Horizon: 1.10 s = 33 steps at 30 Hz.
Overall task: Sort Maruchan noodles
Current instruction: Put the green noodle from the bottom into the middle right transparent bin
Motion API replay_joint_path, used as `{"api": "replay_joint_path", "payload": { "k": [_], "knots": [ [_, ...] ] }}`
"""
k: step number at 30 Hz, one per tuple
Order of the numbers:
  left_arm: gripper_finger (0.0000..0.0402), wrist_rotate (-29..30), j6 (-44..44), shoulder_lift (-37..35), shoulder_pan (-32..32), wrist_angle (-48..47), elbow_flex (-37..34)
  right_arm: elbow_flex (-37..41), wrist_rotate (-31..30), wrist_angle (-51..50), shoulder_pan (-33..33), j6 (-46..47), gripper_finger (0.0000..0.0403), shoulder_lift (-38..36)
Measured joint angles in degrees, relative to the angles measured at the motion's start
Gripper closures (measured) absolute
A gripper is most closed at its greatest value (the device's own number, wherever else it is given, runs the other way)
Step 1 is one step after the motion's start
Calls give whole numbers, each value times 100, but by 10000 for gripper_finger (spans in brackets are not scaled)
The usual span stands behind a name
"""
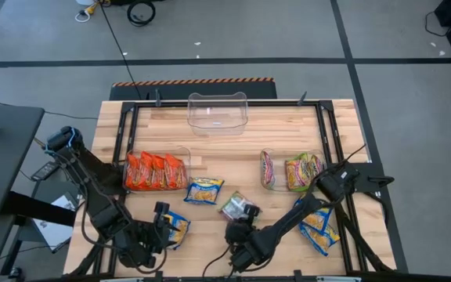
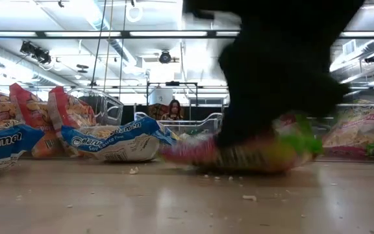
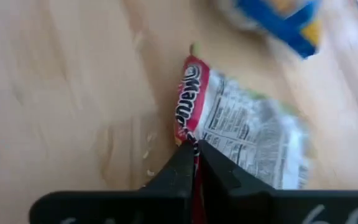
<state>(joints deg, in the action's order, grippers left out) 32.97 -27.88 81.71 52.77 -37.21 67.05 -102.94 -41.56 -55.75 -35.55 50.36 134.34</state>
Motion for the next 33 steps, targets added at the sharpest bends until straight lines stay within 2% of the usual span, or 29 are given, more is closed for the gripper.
{"api": "replay_joint_path", "payload": {
  "k": [7, 13, 16, 21, 24, 28, 33],
  "knots": [
    [233, -4, 2, 0, 0, 238, 0, -4, -361, -487, 125, 989, 393, -1204],
    [233, -4, 0, 0, 0, 321, 0, -7, -933, -1182, 192, 1811, 393, -2246],
    [233, -4, -2, 0, 2, 325, 0, -7, -1240, -1802, 176, 2310, 393, -2717],
    [233, -6, -2, 0, 2, 481, 0, 153, -1478, -3478, 109, 3699, 393, -3284],
    [233, -2, 54, 0, 0, 721, 0, 886, -1300, -3235, 146, 3699, 393, -3715],
    [233, -5, 237, 0, -9, 1015, 0, 2140, -1016, -3423, 205, 4747, 393, -4199],
    [233, -6, 307, 0, -32, 1115, 0, 3692, -931, -3029, 199, 5725, 393, -4825]
  ]
}}
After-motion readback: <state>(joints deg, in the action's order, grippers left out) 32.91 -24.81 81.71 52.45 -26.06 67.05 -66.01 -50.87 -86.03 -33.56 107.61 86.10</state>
